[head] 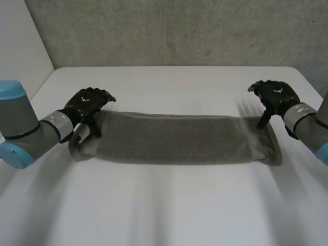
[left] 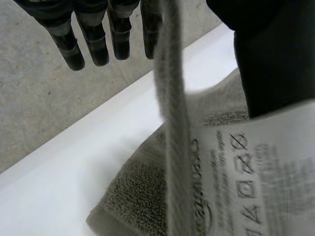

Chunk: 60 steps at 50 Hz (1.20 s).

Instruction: Fold the towel.

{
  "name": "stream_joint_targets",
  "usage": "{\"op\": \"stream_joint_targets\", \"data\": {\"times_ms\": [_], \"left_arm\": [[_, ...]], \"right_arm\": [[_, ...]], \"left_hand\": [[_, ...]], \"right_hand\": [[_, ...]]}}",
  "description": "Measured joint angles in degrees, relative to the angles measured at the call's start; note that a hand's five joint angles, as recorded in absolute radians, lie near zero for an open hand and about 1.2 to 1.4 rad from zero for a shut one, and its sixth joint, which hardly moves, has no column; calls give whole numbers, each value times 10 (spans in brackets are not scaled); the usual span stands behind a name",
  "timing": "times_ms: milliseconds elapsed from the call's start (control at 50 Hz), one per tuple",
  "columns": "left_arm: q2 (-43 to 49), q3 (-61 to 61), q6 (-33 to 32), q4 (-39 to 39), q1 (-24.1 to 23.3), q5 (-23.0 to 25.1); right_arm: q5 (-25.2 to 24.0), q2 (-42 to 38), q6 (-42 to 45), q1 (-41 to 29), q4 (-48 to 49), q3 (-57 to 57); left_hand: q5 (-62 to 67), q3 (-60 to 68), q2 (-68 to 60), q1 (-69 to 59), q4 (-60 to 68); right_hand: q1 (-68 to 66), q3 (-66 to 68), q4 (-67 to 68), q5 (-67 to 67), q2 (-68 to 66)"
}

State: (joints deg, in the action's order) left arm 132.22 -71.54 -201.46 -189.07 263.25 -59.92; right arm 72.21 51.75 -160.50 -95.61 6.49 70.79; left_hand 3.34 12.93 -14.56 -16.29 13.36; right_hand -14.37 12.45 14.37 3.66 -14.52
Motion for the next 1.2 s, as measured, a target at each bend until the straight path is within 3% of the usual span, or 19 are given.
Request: {"op": "stream_joint_targets", "data": {"times_ms": [240,520,600,800,1020,1200], "left_arm": [[-89,-52,24,-5,4,0],[-217,-155,94,-5,9,-9],[-252,-216,93,-5,9,-30],[-299,-338,87,-10,0,-156],[-262,-346,87,-18,-1,-179],[-245,-343,87,-54,-2,-200]], "right_arm": [[-1,116,-16,5,19,62],[-8,257,17,5,-9,240],[-7,260,49,7,-19,281],[-10,216,93,38,5,345],[-15,161,92,60,91,351],[-14,132,91,62,105,339]], "left_hand": [[0,0,0,0,0],[0,0,0,0,0],[0,0,0,0,0],[0,0,0,0,0],[0,0,0,0,0],[0,0,0,0,0]], "right_hand": [[0,0,0,0,0],[0,0,0,0,0],[-3,0,0,2,-1],[-42,0,0,56,-40],[-182,0,0,193,-182],[-194,0,0,207,-189]]}}
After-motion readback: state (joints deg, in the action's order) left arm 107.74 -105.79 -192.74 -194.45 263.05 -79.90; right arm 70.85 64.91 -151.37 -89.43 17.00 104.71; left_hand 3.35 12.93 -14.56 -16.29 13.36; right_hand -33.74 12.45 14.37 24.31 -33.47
